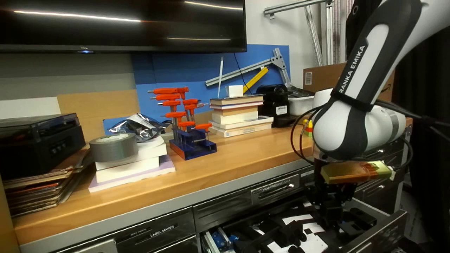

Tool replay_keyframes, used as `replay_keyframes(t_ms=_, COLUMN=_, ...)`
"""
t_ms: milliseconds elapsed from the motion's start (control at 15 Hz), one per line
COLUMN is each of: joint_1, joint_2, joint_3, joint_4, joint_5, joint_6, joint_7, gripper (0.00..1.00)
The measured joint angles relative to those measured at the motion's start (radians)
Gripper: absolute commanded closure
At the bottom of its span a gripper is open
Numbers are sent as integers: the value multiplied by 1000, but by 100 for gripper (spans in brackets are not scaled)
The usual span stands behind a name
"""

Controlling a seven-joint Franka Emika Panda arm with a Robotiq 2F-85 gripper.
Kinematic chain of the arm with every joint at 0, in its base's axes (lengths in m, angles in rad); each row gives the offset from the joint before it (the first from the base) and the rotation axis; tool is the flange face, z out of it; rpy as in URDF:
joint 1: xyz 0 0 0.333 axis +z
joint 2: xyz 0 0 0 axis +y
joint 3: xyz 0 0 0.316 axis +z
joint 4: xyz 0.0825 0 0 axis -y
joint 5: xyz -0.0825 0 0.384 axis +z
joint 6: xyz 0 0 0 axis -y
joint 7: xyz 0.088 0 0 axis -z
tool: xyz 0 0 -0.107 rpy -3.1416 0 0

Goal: Pick up the black objects from the table, put them in the drawer and close the drawer.

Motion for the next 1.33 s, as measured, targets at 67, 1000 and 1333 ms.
replay_keyframes(t_ms=67, joint_1=0, joint_2=32, joint_3=-4, joint_4=6, joint_5=18, joint_6=32, joint_7=-27, gripper=72)
replay_keyframes(t_ms=1000, joint_1=-68, joint_2=234, joint_3=106, joint_4=158, joint_5=190, joint_6=103, joint_7=-407, gripper=25)
replay_keyframes(t_ms=1333, joint_1=-128, joint_2=238, joint_3=172, joint_4=160, joint_5=247, joint_6=99, joint_7=-491, gripper=0)
